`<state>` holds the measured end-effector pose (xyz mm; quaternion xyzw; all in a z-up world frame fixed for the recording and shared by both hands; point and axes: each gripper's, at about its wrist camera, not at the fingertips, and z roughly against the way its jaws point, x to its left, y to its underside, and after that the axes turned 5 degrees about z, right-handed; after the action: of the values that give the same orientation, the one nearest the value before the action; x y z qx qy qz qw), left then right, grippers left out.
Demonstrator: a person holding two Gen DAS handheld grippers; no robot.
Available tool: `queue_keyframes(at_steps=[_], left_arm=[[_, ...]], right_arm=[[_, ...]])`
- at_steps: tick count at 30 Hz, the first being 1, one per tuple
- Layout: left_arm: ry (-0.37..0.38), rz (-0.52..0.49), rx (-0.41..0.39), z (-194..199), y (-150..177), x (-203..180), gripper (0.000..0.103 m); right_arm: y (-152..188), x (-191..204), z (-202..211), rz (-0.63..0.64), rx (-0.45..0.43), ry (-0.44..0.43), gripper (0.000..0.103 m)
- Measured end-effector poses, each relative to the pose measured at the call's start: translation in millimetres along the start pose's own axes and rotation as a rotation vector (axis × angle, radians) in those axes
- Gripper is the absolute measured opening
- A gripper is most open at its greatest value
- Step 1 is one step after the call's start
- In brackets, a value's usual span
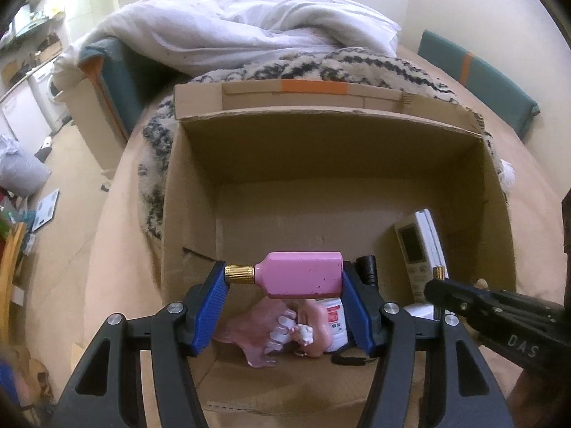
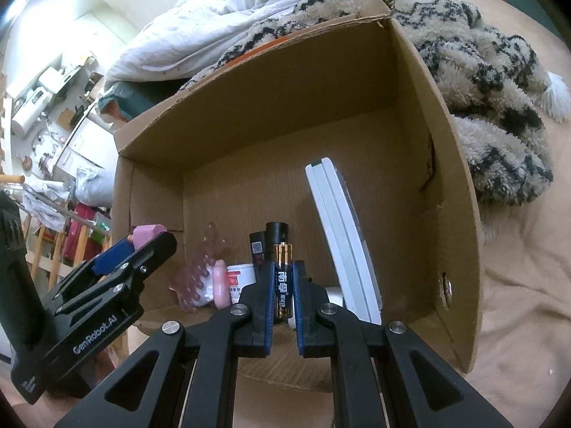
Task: Organize rigid objects
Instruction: 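Carry the battery and pink item into the box and open both tools, then move both tools back out of the box toward the remaining items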
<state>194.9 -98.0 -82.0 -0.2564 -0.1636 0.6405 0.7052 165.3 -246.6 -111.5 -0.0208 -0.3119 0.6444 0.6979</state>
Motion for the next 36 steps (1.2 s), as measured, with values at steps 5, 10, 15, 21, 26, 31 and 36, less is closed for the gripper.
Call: queue_keyframes(at_steps=[5, 10, 15, 21, 26, 31, 36], left_arm=[[0.007, 0.007, 0.003, 0, -1, -1, 0.058], [-0.014, -0.003, -0.030, 7, 1, -2, 0.069], [-0.004, 0.003, -0.041, 13, 1, -2, 0.079], [-0.016, 0.012, -0.030, 16, 1, -1, 0.079], [-0.027, 0.015, -0.021, 20, 0, 0, 0.079], [-0.036, 0.004, -0.022, 34, 4, 2, 0.079], [-0.040, 0.008, -0.016, 47, 16, 7, 0.079]], right_arm=[[0, 1, 2, 0.005, -0.011, 0.011, 0.011], [-1, 4, 6, 0.022, -0.028, 0.010, 0.011], [-3, 1, 13, 0.004, -0.053, 0.004, 0.011], [-4, -7, 24, -0.047, -0.098, -0.038, 0.068], [-3, -10, 34, -0.065, -0.119, -0.051, 0.069], [4, -14, 47, -0.090, -0.136, -0.049, 0.069], [19, -16, 68, -0.104, -0.156, -0.043, 0.069]])
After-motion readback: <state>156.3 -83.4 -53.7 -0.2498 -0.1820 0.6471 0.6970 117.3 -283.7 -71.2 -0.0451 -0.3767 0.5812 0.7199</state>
